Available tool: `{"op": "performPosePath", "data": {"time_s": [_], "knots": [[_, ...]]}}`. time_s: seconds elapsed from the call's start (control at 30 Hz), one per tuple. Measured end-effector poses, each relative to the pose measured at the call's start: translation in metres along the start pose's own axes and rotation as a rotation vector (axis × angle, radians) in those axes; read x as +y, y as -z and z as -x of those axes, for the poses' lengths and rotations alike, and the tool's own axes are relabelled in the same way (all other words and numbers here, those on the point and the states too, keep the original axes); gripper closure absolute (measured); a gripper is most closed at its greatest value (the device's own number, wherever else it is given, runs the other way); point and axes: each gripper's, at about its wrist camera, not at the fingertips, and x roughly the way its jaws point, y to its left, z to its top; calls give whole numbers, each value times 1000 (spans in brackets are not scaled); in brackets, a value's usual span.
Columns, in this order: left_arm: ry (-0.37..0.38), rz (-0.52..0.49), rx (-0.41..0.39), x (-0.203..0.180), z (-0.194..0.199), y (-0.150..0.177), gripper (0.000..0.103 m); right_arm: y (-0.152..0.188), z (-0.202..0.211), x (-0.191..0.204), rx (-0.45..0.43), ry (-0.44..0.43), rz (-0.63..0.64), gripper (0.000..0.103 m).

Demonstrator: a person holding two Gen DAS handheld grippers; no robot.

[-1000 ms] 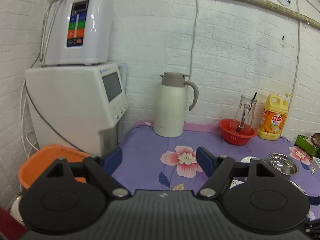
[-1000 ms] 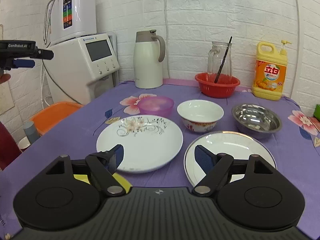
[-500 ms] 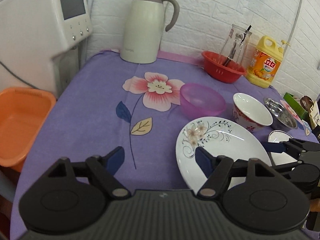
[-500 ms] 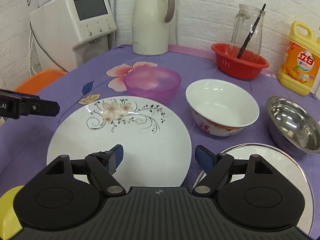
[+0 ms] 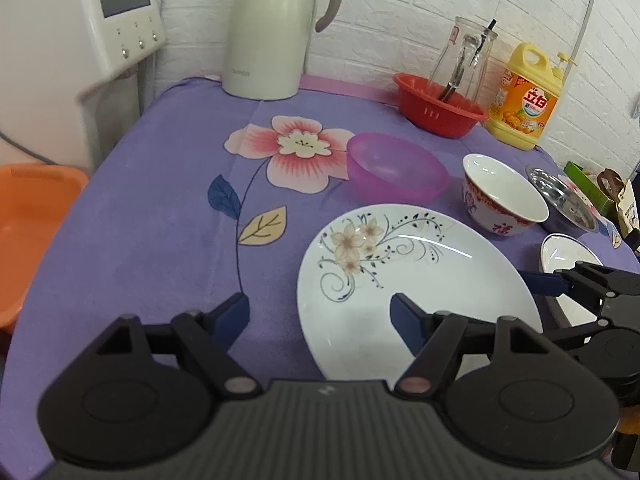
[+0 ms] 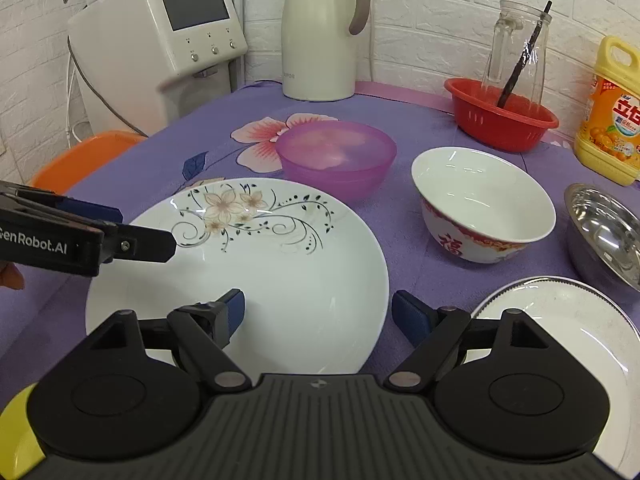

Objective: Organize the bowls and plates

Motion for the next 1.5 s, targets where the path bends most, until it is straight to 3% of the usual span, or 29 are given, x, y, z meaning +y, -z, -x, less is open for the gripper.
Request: {"op": "performPosePath", "data": {"time_s": [0.2, 0.47, 0.67, 0.83, 1.2, 1.5], "knots": [[16, -41, 38, -16, -15, 7, 38, 3, 0, -4, -1, -47, -42, 0], [-34, -75, 4, -24, -16, 11, 46, 8, 2, -1, -32, -71, -34, 0], [-66, -49, -7, -26, -16, 11, 48, 7, 3, -3, -36, -49, -50, 0], [-61, -13, 9, -26, -13, 8, 60, 7, 6, -4, -27, -50, -78, 0], [-62, -38, -98, -44, 51, 10, 61, 10, 68, 14, -127, -24, -58, 0], [-57, -37, -97, -55, 98, 67, 62, 58, 116, 41, -121, -15, -81, 0]]}}
